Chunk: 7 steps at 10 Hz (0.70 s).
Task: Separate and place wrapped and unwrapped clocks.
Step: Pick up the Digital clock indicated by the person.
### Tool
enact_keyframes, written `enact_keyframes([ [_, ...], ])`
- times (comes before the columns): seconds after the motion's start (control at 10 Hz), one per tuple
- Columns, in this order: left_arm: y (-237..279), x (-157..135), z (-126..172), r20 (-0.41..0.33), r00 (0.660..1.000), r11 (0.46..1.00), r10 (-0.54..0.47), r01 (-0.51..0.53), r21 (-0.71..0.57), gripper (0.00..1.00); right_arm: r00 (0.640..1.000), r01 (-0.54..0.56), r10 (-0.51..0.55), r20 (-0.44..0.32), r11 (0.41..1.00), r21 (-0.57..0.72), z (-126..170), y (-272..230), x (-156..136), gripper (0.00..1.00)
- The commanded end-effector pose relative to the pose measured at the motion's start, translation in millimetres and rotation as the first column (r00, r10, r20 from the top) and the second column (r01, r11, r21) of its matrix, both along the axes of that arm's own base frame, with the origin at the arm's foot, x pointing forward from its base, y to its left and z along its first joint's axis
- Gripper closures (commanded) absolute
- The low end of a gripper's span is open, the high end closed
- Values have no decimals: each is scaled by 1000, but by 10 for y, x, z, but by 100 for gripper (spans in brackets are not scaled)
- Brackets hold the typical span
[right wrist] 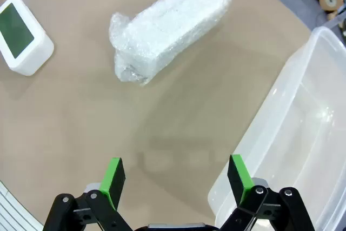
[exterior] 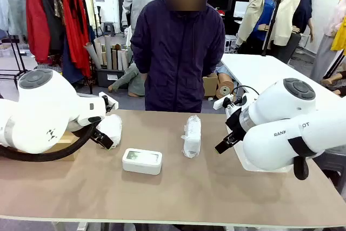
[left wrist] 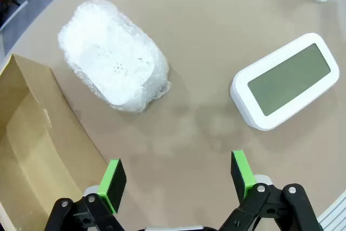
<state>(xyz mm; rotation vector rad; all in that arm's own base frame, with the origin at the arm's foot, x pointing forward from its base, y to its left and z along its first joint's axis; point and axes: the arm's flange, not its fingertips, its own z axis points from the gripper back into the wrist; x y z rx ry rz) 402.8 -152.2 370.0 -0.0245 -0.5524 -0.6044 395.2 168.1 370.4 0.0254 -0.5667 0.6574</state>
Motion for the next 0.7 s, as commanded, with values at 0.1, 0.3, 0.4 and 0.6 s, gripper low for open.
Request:
enact_keyframes([
  [0.1,0,0,1,0,1000,1000,0,0,0,0,1000,0,0,0,1000,0,0,0,0,0],
  [0.3,0,0,1,0,1000,1000,0,0,0,0,1000,0,0,0,1000,0,0,0,0,0],
  [0.4,0,0,1,0,1000,1000,0,0,0,0,1000,0,0,0,1000,0,0,0,0,0],
  [0.6,0,0,1,0,1000,1000,0,0,0,0,1000,0,0,0,1000,0,0,0,0,0],
])
